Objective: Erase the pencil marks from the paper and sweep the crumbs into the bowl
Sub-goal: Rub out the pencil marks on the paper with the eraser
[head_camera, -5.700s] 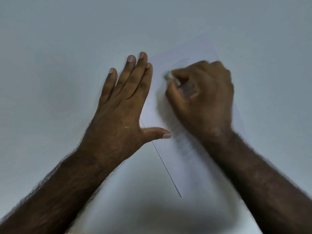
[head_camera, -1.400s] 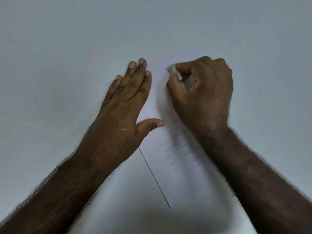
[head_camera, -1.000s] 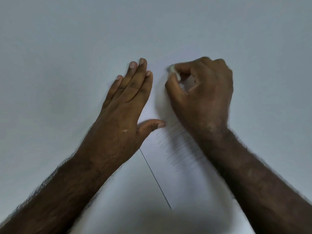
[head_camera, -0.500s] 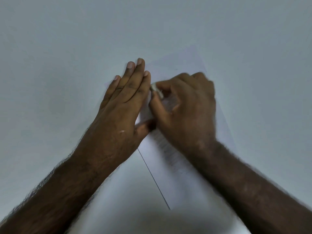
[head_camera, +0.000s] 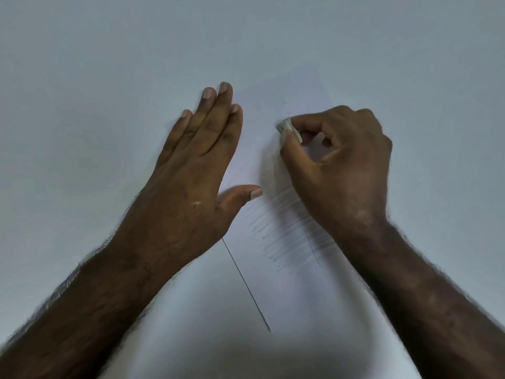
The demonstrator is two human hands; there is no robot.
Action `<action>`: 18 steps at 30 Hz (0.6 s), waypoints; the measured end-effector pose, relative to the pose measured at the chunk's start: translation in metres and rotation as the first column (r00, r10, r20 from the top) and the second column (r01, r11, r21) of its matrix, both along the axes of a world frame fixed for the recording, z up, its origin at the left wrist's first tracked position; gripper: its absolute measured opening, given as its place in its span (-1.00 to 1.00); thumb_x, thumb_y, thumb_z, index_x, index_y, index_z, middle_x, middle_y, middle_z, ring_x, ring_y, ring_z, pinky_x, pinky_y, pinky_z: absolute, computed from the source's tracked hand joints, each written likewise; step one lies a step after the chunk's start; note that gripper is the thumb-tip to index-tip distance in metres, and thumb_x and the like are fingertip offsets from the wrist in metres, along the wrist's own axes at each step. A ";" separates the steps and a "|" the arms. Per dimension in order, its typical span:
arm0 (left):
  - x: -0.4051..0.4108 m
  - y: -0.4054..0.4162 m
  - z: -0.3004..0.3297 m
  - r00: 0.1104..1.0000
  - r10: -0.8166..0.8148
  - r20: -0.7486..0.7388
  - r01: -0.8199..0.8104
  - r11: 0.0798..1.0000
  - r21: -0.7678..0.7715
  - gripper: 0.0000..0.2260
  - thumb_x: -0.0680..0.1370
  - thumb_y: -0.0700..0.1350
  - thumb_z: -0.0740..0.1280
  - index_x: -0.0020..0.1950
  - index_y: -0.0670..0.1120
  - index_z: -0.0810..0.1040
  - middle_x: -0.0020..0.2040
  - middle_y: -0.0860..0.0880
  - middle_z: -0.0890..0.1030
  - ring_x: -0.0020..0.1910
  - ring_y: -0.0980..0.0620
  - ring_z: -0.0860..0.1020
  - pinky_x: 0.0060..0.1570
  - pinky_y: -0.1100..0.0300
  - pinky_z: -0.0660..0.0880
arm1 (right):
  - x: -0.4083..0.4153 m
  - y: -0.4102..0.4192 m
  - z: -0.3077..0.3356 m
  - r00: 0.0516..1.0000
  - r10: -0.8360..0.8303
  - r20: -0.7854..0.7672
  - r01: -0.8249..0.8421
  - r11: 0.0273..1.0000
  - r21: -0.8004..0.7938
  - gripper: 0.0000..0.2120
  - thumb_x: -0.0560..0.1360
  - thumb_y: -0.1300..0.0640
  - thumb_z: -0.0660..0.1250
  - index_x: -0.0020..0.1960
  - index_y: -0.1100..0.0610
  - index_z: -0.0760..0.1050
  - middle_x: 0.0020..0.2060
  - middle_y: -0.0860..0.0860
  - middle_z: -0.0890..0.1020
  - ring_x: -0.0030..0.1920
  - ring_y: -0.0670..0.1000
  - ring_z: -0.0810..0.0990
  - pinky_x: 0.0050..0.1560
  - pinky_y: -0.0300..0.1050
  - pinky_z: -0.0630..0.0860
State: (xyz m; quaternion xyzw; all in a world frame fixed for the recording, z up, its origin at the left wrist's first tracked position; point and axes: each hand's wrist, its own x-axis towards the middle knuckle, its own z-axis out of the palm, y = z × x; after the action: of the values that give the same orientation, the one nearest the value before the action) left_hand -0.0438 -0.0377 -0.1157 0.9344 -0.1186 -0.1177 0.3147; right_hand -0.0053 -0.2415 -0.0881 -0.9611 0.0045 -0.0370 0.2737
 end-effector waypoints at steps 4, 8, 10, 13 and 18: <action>0.001 -0.013 0.006 0.999 0.042 -0.007 -0.042 0.999 0.024 -0.09 0.59 0.31 0.29 0.75 -0.09 -0.03 0.76 -0.08 -0.11 0.73 -0.03 -0.19 0.70 -0.05 -0.18 | -0.002 0.001 -0.007 1.000 0.005 0.027 -0.005 1.000 0.017 -0.90 0.58 -0.01 0.48 0.00 -0.02 0.75 -0.16 -0.17 0.69 -0.04 -0.04 0.58 0.06 0.10 0.55; 0.003 -0.022 0.004 0.999 0.048 0.022 -0.050 0.991 0.123 -0.03 0.57 0.35 0.37 0.75 -0.09 -0.02 0.75 -0.13 -0.13 0.73 -0.11 -0.20 0.69 -0.14 -0.18 | -0.005 0.001 -0.006 0.998 0.035 0.052 -0.037 0.999 0.025 -0.93 0.58 0.03 0.50 0.00 -0.01 0.75 -0.15 -0.15 0.70 -0.06 -0.03 0.58 0.07 0.13 0.54; 0.002 -0.022 0.004 0.997 0.067 0.036 -0.070 0.992 0.106 -0.12 0.61 0.28 0.35 0.75 -0.08 0.01 0.76 -0.12 -0.12 0.73 -0.09 -0.20 0.69 -0.12 -0.19 | -0.018 0.007 -0.004 0.992 0.121 0.026 -0.122 0.992 0.028 -0.95 0.57 0.06 0.52 -0.02 -0.01 0.76 -0.16 -0.12 0.70 -0.08 -0.01 0.58 0.07 0.09 0.50; 0.000 -0.021 0.006 0.996 0.071 0.046 -0.074 0.993 0.087 -0.20 0.65 0.16 0.33 0.75 -0.07 0.01 0.76 -0.10 -0.13 0.73 -0.07 -0.20 0.69 -0.08 -0.21 | -0.025 0.012 -0.003 0.968 0.252 0.010 -0.252 0.968 -0.005 -0.93 0.54 0.10 0.52 0.00 0.03 0.76 -0.14 -0.06 0.72 -0.08 0.05 0.59 0.05 0.02 0.43; 0.004 -0.018 0.006 1.000 0.017 -0.005 -0.016 0.989 0.148 -0.03 0.57 0.43 0.27 0.76 -0.03 -0.10 0.75 -0.08 -0.20 0.72 -0.08 -0.26 0.68 -0.08 -0.26 | 0.022 -0.008 -0.008 0.995 0.054 0.087 -0.046 0.995 -0.090 -0.90 0.56 -0.02 0.44 -0.04 -0.09 0.75 -0.16 -0.15 0.71 -0.04 0.07 0.60 0.09 0.10 0.48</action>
State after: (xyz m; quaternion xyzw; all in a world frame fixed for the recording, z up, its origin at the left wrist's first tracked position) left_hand -0.0400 -0.0557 -0.1098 0.9557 -0.1007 -0.1263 0.2461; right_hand 0.0171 -0.2494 -0.0963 -0.9693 -0.0334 -0.0734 0.2321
